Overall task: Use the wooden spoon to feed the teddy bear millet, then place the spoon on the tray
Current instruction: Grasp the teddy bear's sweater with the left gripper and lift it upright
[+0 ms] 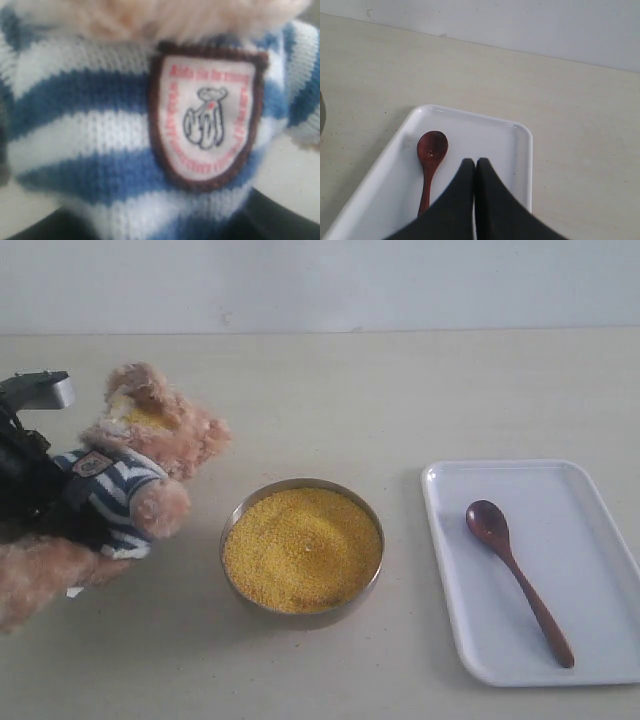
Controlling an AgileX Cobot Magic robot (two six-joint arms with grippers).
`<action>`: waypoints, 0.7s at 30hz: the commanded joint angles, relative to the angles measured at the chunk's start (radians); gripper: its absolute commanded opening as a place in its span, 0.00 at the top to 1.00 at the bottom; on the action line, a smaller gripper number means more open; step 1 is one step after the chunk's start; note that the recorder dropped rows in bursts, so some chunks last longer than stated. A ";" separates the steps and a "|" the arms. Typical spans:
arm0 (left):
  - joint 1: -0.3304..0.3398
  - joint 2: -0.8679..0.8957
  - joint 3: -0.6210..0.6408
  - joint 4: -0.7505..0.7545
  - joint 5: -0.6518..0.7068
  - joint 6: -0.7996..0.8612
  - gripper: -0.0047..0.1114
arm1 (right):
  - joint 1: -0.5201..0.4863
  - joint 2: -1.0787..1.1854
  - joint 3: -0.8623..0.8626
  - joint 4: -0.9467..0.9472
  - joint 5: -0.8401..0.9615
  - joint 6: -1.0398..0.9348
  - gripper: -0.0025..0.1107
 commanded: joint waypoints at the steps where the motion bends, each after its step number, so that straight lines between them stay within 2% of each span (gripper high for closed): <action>1: -0.082 -0.038 -0.007 0.108 0.034 0.034 0.93 | 0.016 -0.004 0.000 0.003 -0.010 -0.003 0.98; 4: -0.106 -0.063 -0.007 0.152 0.037 0.034 0.93 | 0.020 -0.004 0.000 0.004 -0.010 -0.003 0.98; 10: -0.106 -0.152 -0.007 0.159 0.027 0.034 0.93 | 0.020 -0.004 0.000 0.004 -0.031 -0.007 0.98; 15: -0.106 -0.215 0.017 0.159 0.034 0.097 0.93 | 0.020 -0.004 0.000 0.004 -0.232 -0.003 0.98; 18: -0.106 -0.228 0.035 0.159 0.034 0.179 0.93 | 0.020 -0.004 0.000 0.166 -0.393 0.174 0.98; 21: -0.106 -0.228 0.038 0.159 0.042 0.204 0.93 | 0.020 -0.004 0.000 0.305 -0.580 0.432 0.98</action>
